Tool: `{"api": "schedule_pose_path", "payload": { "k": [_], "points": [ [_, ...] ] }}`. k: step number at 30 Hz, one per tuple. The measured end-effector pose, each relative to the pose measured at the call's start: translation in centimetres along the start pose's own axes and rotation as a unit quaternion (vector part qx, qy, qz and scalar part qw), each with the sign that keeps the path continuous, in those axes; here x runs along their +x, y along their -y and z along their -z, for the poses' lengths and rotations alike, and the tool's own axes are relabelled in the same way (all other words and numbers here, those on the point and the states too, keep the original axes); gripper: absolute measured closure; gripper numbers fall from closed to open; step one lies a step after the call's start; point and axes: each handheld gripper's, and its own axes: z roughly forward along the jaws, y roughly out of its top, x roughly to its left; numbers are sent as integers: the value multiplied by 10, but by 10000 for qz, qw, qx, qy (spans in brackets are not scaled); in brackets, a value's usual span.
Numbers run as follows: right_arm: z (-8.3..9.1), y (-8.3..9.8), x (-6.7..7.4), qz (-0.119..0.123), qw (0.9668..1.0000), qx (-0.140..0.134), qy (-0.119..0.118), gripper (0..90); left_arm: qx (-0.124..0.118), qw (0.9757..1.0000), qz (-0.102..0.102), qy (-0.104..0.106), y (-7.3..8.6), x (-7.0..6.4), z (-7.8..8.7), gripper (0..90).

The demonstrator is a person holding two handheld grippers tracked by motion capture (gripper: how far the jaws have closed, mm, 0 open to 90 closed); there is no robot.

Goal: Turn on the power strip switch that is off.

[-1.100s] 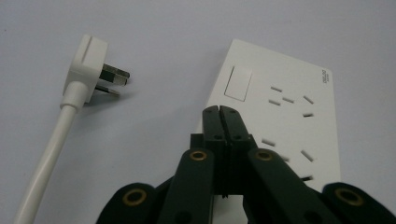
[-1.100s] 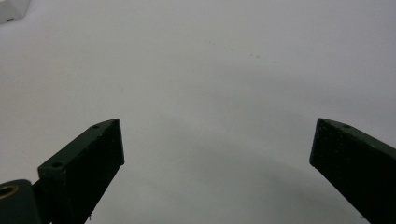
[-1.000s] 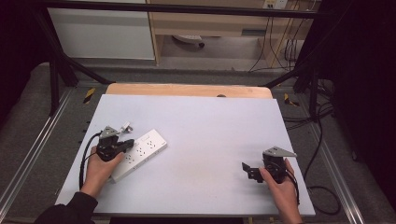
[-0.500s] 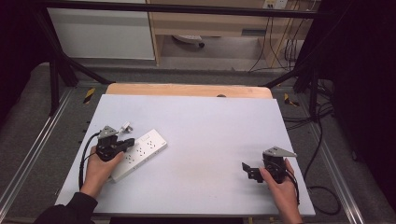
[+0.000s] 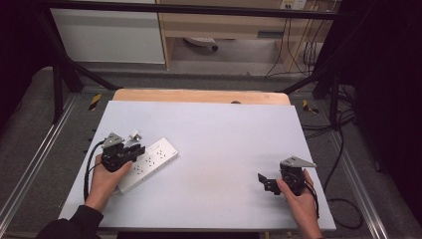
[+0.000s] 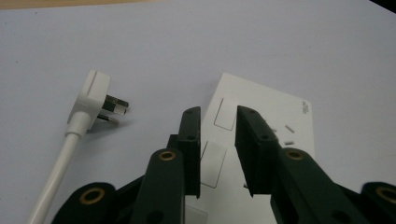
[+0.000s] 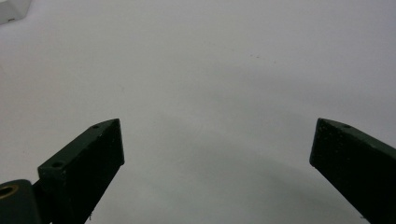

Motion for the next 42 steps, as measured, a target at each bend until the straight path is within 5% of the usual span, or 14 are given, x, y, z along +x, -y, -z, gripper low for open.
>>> {"api": "schedule_pose_path", "payload": {
  "k": [31, 42],
  "points": [
    [0, 0, 0, 16, 10000, 3, 3, 35, -234, 9995, -171, 105, -7, -14, 0, 431],
    [0, 0, -1, 22, 10000, 2, 7, 35, -403, 9990, -104, 159, -11, -22, 1, 140]
  ]
}}
